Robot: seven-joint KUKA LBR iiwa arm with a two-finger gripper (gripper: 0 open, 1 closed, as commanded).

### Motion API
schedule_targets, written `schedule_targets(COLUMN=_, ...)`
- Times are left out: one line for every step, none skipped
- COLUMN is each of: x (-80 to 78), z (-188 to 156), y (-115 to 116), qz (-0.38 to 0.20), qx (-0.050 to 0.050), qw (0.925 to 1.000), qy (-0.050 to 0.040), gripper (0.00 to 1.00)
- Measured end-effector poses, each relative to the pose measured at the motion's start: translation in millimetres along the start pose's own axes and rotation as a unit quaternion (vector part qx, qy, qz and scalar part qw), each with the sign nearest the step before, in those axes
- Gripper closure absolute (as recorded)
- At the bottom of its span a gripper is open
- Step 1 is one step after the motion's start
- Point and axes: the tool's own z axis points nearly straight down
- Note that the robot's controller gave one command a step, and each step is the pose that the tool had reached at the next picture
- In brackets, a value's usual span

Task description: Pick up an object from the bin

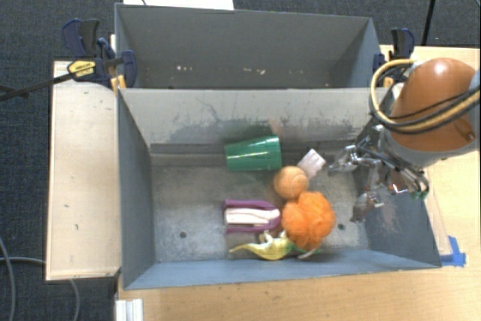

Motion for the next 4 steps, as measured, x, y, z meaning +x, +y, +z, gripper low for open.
schedule_targets(x=-9.8, z=12, y=54, qz=-0.099, qx=-0.001, qw=0.9951, qy=0.0004, gripper=0.00)
schedule_targets(x=-5.6, z=40, y=86, qz=-0.061, qx=0.000, qw=0.9981, qy=-0.0053, gripper=0.00)
schedule_targets(x=-4.8, z=45, y=86, qz=-0.064, qx=0.001, qw=0.9979, qy=-0.0034, gripper=1.00)
schedule_targets(x=-4.6, z=45, y=86, qz=-0.066, qx=0.001, qw=0.9978, qy=-0.0032, gripper=1.00)
